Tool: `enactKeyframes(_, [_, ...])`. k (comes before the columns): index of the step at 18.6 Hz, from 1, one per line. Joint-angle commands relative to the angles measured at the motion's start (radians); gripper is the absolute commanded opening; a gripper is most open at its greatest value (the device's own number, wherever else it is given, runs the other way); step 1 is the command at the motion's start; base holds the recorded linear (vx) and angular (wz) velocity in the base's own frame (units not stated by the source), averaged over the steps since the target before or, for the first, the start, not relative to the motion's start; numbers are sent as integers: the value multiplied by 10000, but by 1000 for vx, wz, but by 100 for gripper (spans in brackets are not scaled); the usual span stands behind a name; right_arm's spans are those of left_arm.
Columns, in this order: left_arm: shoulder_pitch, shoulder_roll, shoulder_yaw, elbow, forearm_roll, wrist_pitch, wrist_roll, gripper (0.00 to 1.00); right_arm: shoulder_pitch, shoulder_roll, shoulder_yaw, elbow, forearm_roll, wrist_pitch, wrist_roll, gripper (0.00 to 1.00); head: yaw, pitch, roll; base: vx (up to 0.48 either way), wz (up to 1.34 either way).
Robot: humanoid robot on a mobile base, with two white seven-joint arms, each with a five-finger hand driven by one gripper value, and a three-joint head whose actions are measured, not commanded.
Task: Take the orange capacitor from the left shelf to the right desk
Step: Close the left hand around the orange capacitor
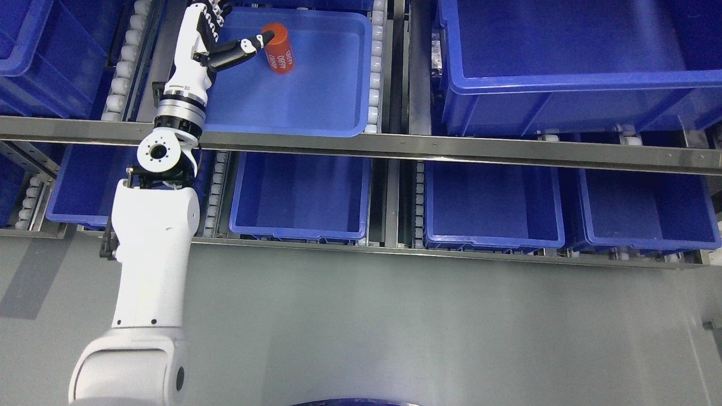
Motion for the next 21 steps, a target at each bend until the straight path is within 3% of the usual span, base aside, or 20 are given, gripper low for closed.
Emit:
enactKeyframes(1, [-1052, 72, -985, 3195, -307, 69, -75, 100, -15, -175, -108, -337, 0, 44, -5, 100, 0, 0, 0, 0, 0])
enactKeyframes(13, [-622, 149, -924, 3210, -691, -8, -90, 98, -15, -175, -108, -337, 0, 59, -5, 100, 0, 0, 0, 0, 0])
enactKeyframes(18, [-745, 103, -878, 3210, -691, -161, -90, 91, -15, -175, -108, -337, 0, 59, -5, 100, 0, 0, 0, 0, 0])
enactKeyframes(21, [-729, 72, -847, 3210, -691, -529, -90, 80, -15, -175, -108, -337, 0, 59, -5, 100, 0, 0, 0, 0, 0])
